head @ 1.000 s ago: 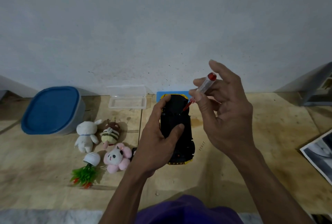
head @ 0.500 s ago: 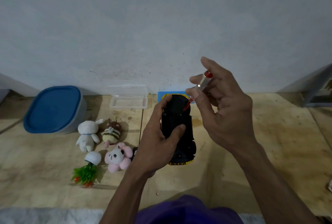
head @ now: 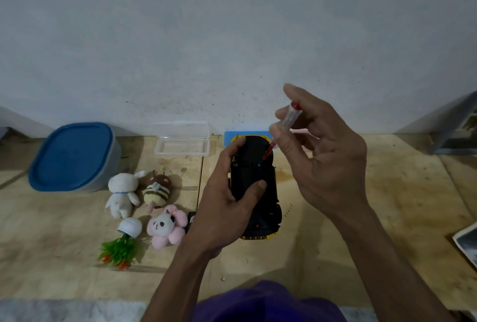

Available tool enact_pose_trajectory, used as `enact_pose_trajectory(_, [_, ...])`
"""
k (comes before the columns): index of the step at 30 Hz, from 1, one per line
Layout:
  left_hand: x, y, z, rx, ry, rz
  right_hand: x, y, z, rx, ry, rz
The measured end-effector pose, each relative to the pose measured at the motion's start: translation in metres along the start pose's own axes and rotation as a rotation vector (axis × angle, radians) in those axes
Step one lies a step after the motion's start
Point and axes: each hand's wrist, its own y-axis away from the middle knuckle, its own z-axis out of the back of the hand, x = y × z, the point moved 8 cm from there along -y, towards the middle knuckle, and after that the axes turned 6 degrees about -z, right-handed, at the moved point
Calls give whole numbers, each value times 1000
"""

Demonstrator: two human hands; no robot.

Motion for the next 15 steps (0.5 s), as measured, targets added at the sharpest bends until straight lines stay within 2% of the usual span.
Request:
enact_pose_trajectory(3, [1, 0, 0, 4, -1, 5, -1, -1, -4, 52, -29, -39])
enact_pose_trajectory(7, [1, -1, 0, 10, 23, 1, -6, -4, -1, 12, -47, -72])
enact_pose_trajectory(12, [5, -2, -2, 38, 59, 20, -12, -5, -10, 144, -101, -177])
enact_pose_trajectory(15, [9, -2, -2, 75, 83, 38, -17, -10, -3, 42, -262, -266])
